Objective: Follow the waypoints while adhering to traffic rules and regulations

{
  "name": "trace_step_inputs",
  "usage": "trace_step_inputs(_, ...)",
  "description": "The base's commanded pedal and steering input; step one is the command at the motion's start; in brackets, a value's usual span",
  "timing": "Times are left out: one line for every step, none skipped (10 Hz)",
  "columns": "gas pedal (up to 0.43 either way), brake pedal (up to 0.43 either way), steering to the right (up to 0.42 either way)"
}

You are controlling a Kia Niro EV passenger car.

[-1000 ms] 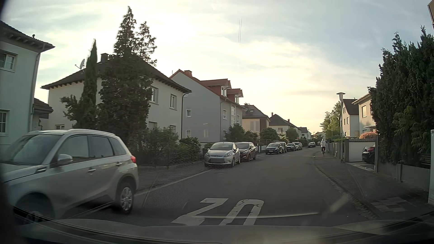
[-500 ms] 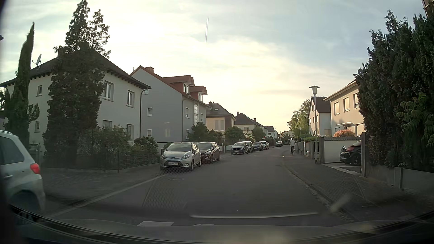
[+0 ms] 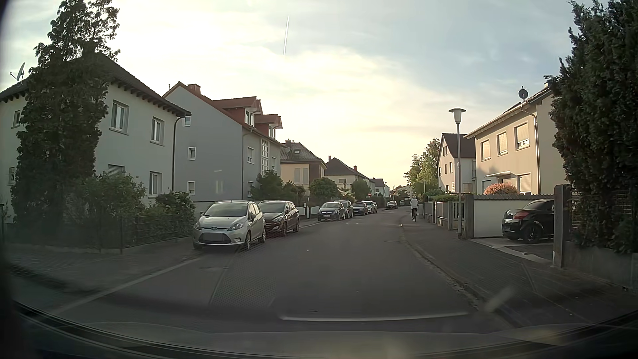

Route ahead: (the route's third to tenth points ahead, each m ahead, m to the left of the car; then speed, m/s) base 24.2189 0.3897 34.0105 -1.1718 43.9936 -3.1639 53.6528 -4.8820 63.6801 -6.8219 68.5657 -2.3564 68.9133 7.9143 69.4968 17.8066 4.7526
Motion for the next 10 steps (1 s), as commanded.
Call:
trace_step_inputs(0.130,0.030,0.023)
trace_step_inputs(0.130,0.030,0.009)
trace_step_inputs(0.130,0.030,0.007)
trace_step_inputs(0.130,0.030,0.007)
trace_step_inputs(0.130,0.030,0.007)
trace_step_inputs(0.130,0.030,0.006)
trace_step_inputs(0.130,0.030,0.006)
trace_step_inputs(0.130,0.030,0.006)
trace_step_inputs(0.130,0.030,0.006)
trace_step_inputs(0.130,0.030,0.005)
